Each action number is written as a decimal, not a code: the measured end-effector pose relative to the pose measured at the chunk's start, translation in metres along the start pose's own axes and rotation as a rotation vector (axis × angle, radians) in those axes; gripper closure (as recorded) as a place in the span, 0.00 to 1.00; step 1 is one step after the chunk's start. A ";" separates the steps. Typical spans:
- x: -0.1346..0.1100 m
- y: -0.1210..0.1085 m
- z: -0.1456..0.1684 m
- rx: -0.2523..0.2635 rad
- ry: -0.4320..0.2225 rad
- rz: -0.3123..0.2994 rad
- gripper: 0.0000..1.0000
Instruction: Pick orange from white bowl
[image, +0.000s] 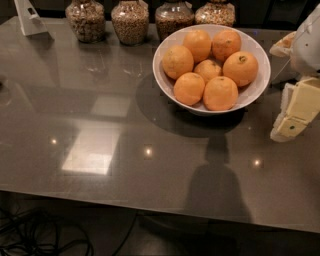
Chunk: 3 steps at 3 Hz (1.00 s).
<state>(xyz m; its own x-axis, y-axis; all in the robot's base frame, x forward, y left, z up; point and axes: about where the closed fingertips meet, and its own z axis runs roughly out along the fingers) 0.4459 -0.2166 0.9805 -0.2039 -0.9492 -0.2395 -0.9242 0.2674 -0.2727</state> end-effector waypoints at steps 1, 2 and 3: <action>-0.009 -0.023 0.003 0.039 -0.089 -0.025 0.00; -0.025 -0.055 0.014 0.074 -0.187 -0.066 0.00; -0.037 -0.088 0.020 0.132 -0.264 -0.089 0.00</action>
Offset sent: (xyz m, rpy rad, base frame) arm 0.1062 0.0182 0.0131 0.2243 -0.2129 0.1605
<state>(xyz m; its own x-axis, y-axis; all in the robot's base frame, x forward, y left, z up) 0.5412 -0.2016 0.9945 -0.0167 -0.8987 -0.4383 -0.8812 0.2204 -0.4182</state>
